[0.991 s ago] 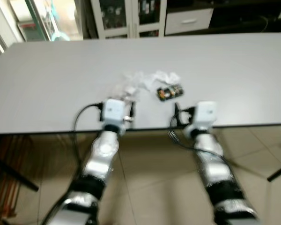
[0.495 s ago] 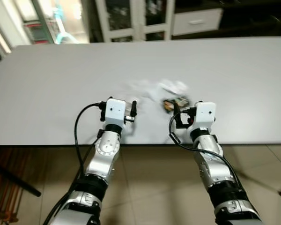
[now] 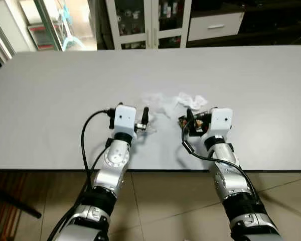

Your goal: Picking trash to rubbish bin

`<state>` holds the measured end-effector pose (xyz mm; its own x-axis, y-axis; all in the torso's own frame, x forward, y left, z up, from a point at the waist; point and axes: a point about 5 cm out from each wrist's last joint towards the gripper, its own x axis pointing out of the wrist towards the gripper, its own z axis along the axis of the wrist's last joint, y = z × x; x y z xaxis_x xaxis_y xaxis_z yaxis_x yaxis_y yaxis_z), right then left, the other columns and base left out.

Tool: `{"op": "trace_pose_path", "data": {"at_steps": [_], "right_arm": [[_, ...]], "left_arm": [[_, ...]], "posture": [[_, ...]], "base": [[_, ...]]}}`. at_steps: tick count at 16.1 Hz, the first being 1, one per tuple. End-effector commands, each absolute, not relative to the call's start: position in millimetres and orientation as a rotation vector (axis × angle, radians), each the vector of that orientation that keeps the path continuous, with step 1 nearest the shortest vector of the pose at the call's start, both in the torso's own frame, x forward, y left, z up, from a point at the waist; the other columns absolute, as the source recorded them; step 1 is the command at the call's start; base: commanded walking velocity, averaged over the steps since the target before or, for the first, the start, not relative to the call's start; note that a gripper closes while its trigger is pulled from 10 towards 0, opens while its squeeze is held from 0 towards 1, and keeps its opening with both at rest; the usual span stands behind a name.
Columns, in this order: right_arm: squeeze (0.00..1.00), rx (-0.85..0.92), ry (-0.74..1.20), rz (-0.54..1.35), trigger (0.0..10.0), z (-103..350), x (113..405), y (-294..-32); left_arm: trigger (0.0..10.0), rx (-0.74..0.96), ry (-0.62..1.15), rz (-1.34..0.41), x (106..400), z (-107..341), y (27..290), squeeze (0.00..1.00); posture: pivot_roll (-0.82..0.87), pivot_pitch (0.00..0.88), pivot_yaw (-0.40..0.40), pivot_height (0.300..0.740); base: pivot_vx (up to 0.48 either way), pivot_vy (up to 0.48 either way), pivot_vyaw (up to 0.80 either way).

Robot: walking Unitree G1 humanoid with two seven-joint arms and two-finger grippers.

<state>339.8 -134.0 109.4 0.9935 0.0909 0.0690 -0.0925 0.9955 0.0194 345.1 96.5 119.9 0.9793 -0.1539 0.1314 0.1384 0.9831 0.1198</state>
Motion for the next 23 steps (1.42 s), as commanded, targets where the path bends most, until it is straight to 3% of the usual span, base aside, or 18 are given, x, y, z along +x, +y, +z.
{"op": "trace_pose_path", "data": {"at_steps": [1,9,15,23], "right_arm": [[0.00,0.035,-0.073,0.113,10.0,110.6,340.1,-125.7],[0.00,0.038,-0.066,0.113,10.0,109.9,340.1,-125.8],[0.00,0.036,-0.063,0.111,10.0,109.2,339.3,-126.2],[0.00,0.034,-0.058,0.105,10.0,107.8,337.9,-127.3]], "left_arm": [[10.0,0.109,-0.123,-0.142,344.3,116.1,103.1,0.00],[10.0,0.142,-0.024,-0.265,339.3,98.1,89.4,0.00],[10.0,0.091,-0.017,-0.460,332.2,96.0,67.2,0.00],[10.0,0.265,-0.040,-0.405,354.0,112.3,62.0,0.00]], "posture": [[-0.08,0.031,0.056,0.740],[-0.07,0.045,0.051,0.740],[-0.08,0.051,0.050,0.740],[-0.09,0.048,0.052,0.740]], "base": [[0.000,0.000,0.00],[0.000,0.000,0.00],[0.000,0.000,0.00],[0.000,0.000,0.00]]}}
